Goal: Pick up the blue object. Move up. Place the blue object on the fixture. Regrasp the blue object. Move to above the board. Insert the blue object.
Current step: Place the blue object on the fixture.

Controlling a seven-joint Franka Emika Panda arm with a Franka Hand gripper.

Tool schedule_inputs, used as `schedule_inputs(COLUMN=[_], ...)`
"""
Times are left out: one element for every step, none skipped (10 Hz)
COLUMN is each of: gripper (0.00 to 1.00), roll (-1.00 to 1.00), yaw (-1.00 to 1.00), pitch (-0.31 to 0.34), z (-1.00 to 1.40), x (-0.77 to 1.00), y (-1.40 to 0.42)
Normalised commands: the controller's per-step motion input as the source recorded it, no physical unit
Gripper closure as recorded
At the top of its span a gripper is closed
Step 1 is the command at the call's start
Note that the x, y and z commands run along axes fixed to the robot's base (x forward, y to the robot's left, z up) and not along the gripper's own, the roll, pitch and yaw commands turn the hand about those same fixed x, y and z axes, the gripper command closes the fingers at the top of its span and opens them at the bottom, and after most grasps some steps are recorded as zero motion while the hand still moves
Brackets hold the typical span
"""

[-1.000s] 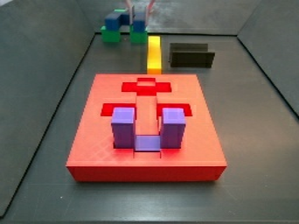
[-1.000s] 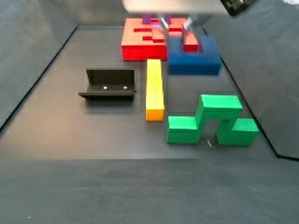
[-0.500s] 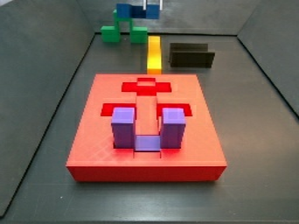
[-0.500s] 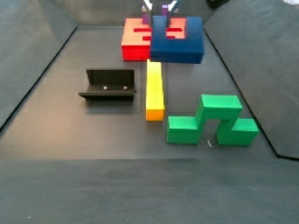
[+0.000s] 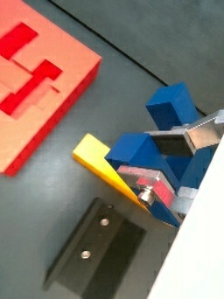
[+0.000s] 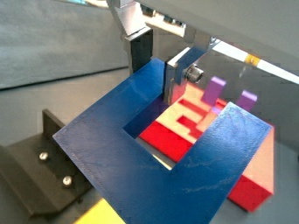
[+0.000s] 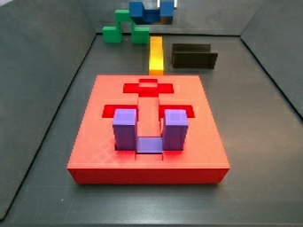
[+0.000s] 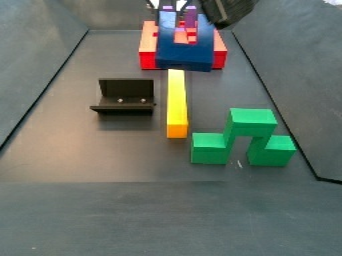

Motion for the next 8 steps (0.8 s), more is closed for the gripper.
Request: schedule_inputs(gripper=[1.00,1.00,1.00,1.00,1.00,1.00,1.00,1.00], roll=[-0.47,-0.57,-0.60,-0.55,-0.41,-0.30,-0.26,-0.15], yaw=[-0.02,0.00,0.00,0.00,0.00,0.00,0.00,0.00], pitch=[0.106,0.100,0.066,0.094,0.134,0.009,0.000,0.000], z=[0.00,0.00,0.00,-0.04,-0.21,-0.10,0.00,0.05], x=[1.00,0.96,0.89,0.95,1.00,0.91,0.87,0.84], y=[0.03,0.06,0.14,0.16,0.05,0.05,0.06,0.00])
